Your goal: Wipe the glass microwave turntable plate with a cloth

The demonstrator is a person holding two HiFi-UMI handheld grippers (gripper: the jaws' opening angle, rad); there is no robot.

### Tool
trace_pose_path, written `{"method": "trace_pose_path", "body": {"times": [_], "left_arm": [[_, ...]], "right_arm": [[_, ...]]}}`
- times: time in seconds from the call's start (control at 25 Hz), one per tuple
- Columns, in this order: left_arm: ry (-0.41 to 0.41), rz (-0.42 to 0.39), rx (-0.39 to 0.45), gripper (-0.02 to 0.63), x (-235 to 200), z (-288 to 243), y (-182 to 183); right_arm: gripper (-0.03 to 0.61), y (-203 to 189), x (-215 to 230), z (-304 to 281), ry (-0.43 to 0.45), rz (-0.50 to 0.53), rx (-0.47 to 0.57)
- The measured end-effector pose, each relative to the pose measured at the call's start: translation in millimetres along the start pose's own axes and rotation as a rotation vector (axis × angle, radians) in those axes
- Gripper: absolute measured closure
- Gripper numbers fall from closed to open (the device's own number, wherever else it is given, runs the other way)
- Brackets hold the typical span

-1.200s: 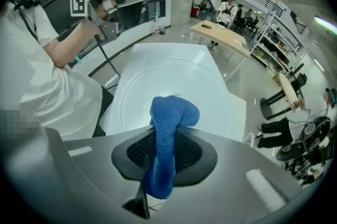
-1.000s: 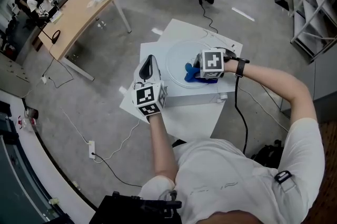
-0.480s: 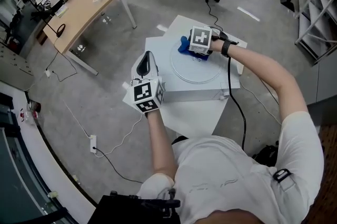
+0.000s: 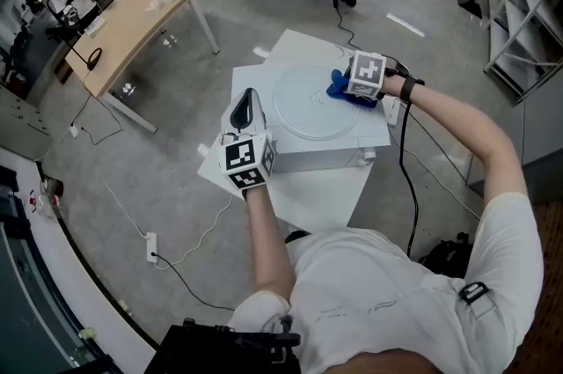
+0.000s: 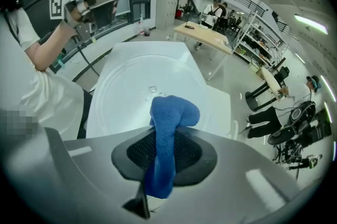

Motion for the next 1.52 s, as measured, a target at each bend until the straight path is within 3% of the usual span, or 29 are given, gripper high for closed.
{"method": "trace_pose_path", "body": {"times": [0.2,0.36,0.56,0.8,0.92,1.08,1.2,1.36,1.52], "left_arm": [[0.011,-0.03,0.009,0.612,1,-2,-5],[0.028,-0.039,0.014,0.612,-3,3,-2],[0.048,-0.024,0.008,0.612,-7,12,2],[0.089,-0.009,0.001,0.612,-26,21,2],[0.116,-0.012,0.008,0.612,-37,23,-2],[0.111,0.013,0.002,0.612,-36,21,0],[0.095,0.016,-0.001,0.612,-30,14,-2],[0.055,0.015,-0.009,0.612,-16,3,-4],[0.015,0.013,-0.015,0.612,0,-9,-7]], "right_arm": [[0.514,30,-71,12,0.066,0.154,0.029],[0.514,72,-107,14,0.14,0.2,0.127],[0.514,111,-98,8,0.131,0.227,0.152],[0.514,138,-54,-8,0.101,0.128,0.185],[0.514,130,-23,-14,0.072,0.056,0.194],[0.512,93,32,-20,-0.038,-0.009,0.149],[0.512,59,47,-20,-0.046,-0.06,0.115],[0.514,27,31,-12,-0.042,-0.026,0.053],[0.514,26,-22,5,0.038,0.069,0.05]]}}
Point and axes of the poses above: the fingertips, and each gripper's own axes: z backward along the fingers, x to its right, y out of its top, the point moved 2 cm from there along z, backward along the fingers, and after that the axes turned 7 degrees about -x, right-handed, at the moved point
